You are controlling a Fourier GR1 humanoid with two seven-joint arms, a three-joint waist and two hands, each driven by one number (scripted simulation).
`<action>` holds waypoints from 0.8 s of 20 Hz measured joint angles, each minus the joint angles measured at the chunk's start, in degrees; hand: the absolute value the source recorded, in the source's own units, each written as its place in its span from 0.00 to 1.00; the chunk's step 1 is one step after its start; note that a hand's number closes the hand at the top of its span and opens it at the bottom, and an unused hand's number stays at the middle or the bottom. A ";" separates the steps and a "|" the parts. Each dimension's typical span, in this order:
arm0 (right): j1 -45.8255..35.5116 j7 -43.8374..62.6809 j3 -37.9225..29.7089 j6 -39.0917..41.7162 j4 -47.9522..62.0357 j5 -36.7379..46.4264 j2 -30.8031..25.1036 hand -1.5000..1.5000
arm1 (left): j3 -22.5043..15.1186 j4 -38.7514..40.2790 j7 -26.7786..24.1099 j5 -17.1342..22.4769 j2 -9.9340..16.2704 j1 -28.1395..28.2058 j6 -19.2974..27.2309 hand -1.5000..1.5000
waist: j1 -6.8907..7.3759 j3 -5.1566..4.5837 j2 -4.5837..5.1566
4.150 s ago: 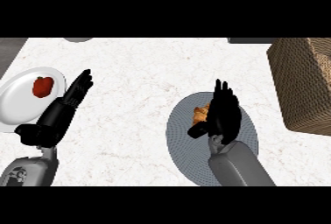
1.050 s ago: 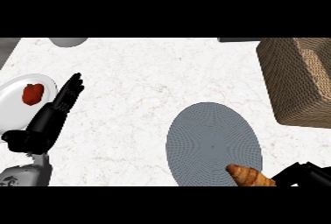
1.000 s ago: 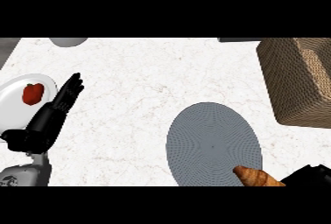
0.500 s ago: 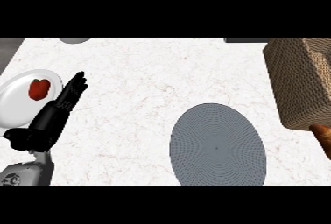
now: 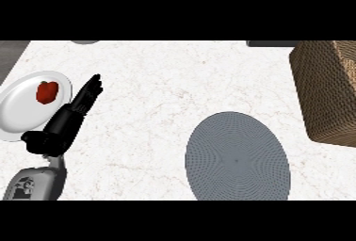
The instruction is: Pick the croissant from the placemat and place it in the basket
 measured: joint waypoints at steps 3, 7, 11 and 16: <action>-6.32 1.25 0.32 -1.42 6.34 0.85 -0.28 1.00 | 0.16 -1.09 0.73 0.08 0.14 0.10 -0.16 0.50 | 0.31 0.02 0.00; -14.57 0.20 0.97 -2.33 17.15 2.80 -1.00 1.00 | 0.60 -1.59 0.44 0.57 0.50 0.70 -0.99 0.50 | 0.54 0.03 0.03; -20.97 -2.72 1.31 -1.11 27.88 4.40 -1.71 1.00 | 1.00 -1.88 0.85 0.69 0.43 0.68 -1.15 0.50 | 0.36 0.03 0.00; -26.01 -9.79 2.70 0.80 41.23 6.91 -0.66 1.00 | 0.57 -0.16 0.49 -0.47 -0.61 -0.50 -0.36 0.50 | 0.17 0.04 0.03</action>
